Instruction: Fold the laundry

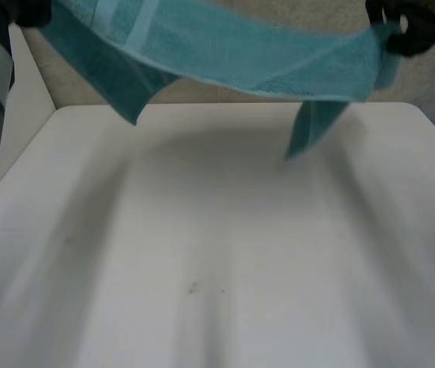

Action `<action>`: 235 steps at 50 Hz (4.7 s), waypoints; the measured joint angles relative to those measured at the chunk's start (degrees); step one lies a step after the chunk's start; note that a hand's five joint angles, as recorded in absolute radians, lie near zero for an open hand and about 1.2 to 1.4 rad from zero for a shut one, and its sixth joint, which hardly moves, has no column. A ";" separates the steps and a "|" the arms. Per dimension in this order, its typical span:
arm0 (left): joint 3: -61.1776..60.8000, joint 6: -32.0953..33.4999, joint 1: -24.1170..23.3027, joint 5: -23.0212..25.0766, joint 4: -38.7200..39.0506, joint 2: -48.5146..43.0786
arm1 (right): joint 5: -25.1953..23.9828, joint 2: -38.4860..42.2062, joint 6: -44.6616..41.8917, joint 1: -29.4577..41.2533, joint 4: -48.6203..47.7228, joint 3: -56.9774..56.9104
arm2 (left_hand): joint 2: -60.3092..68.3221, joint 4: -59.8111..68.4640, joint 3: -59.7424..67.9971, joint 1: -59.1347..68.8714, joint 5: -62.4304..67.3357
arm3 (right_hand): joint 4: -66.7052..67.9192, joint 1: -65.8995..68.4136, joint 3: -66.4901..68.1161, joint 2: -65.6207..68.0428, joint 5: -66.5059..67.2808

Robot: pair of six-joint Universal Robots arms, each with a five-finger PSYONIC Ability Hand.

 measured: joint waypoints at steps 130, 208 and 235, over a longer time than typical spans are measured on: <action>-12.20 7.73 10.14 0.01 8.93 -28.78 | 2.66 10.64 -4.98 -0.35 -36.97 41.80 | 0.06 0.01 0.00 0.28 0.00 | -0.16 0.57 -0.18 -0.26 0.40; -20.57 11.26 21.32 6.04 -32.06 -3.47 | 2.76 -3.27 -30.51 -20.56 9.13 38.58 | 0.06 0.00 0.00 0.28 0.00 | -0.16 0.90 -0.21 -0.27 -0.46; 15.88 17.48 13.34 1.72 -18.13 -28.46 | 18.03 15.27 -21.18 -3.59 -13.60 4.65 | 0.06 0.01 0.04 0.24 0.16 | -0.16 0.91 -0.20 -0.27 -0.01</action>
